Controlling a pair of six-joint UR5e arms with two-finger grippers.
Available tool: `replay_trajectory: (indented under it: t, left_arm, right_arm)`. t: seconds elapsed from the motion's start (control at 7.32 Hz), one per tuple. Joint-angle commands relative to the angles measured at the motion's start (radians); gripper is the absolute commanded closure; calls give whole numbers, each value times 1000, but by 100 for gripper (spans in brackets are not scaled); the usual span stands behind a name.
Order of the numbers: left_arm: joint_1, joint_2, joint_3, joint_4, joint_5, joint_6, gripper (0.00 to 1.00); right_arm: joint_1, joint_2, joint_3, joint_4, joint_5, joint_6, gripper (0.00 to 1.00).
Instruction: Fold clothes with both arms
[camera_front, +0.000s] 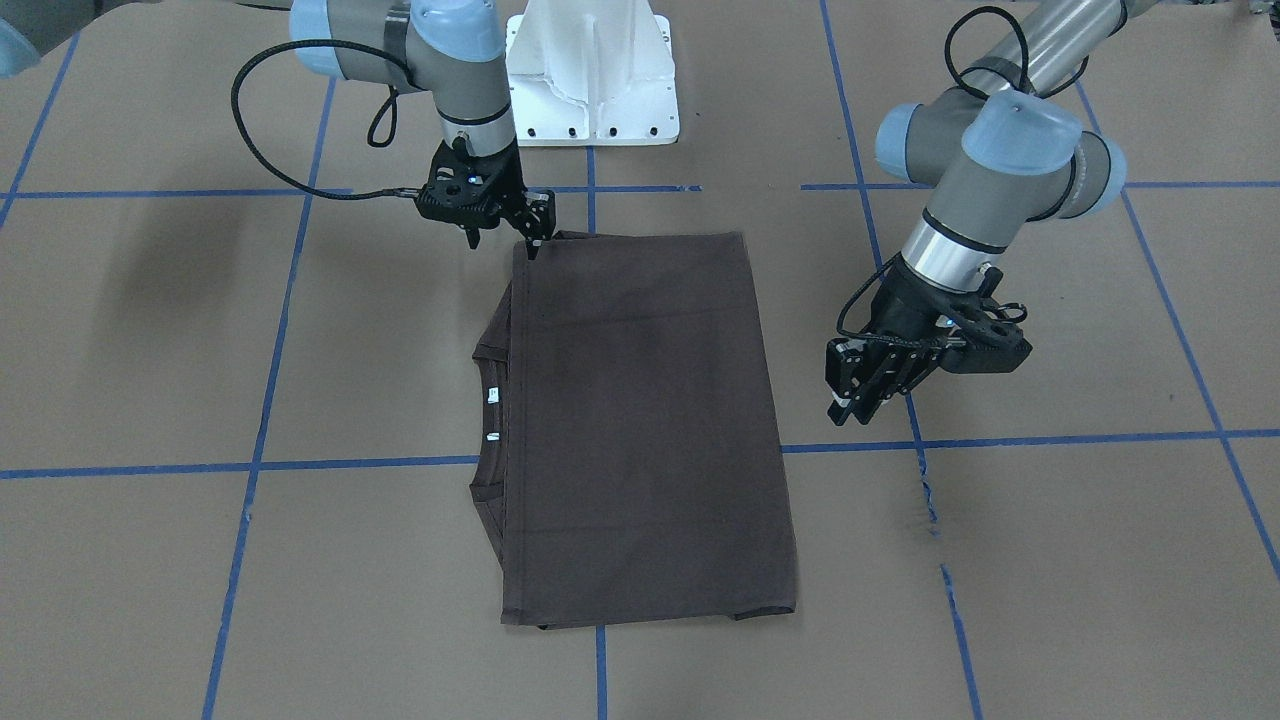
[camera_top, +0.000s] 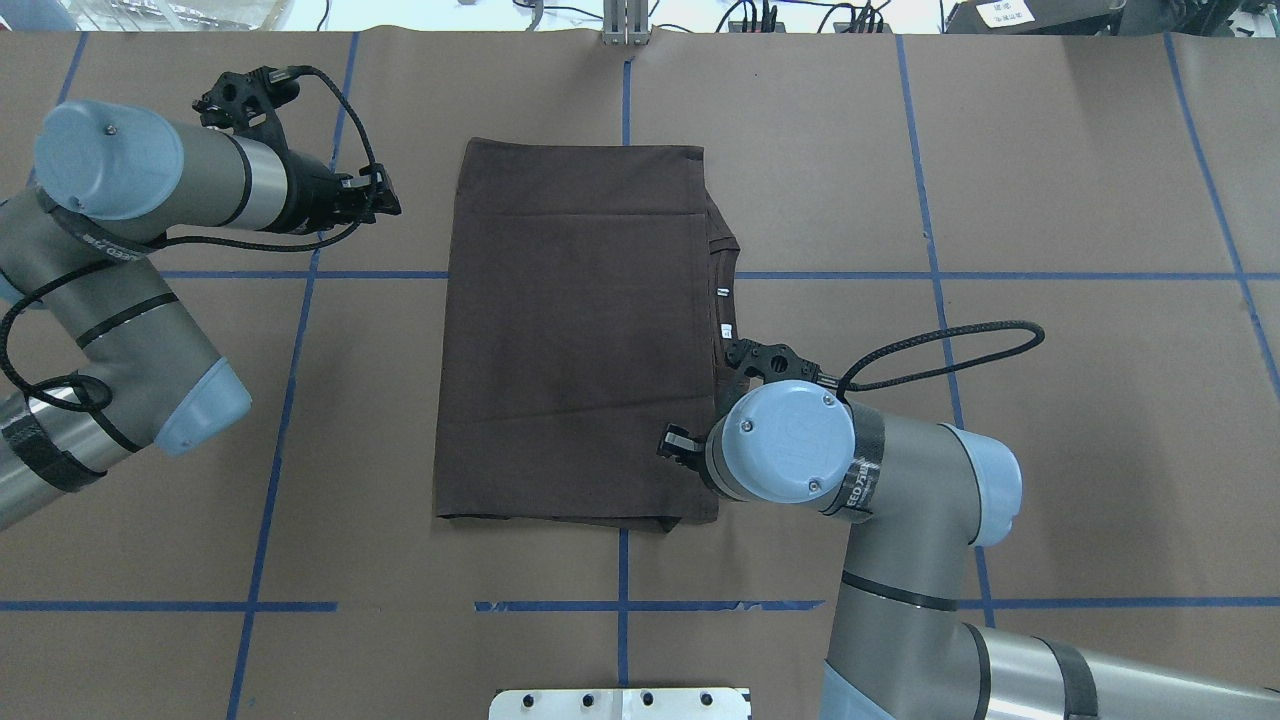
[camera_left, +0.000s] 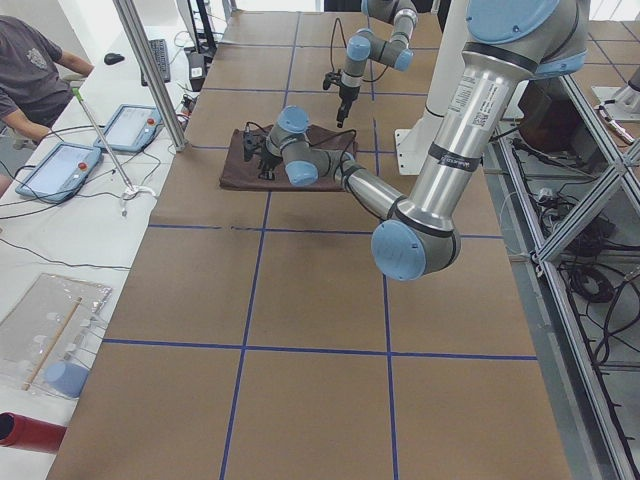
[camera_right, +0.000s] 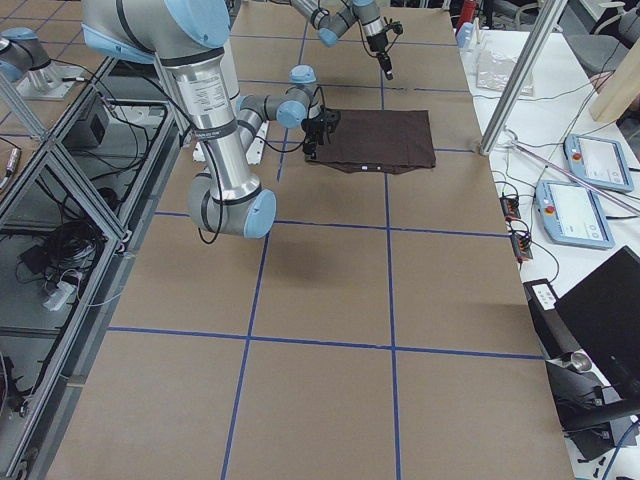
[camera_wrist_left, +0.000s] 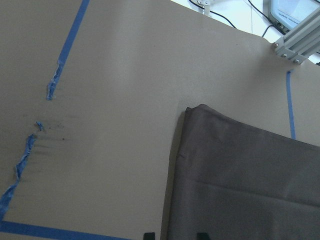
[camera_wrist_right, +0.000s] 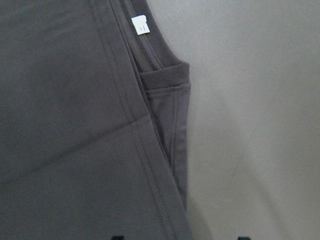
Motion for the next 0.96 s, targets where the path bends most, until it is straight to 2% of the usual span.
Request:
replay_trajectory:
  t: [0.0, 0.82]
  left_arm:
    - [1, 12, -5, 0, 0, -1, 60]
    - [1, 13, -13, 0, 0, -1, 60]
  right_arm:
    - [-15, 12, -62, 111, -3, 227, 41]
    - [-26, 6, -74, 111, -3, 228, 38]
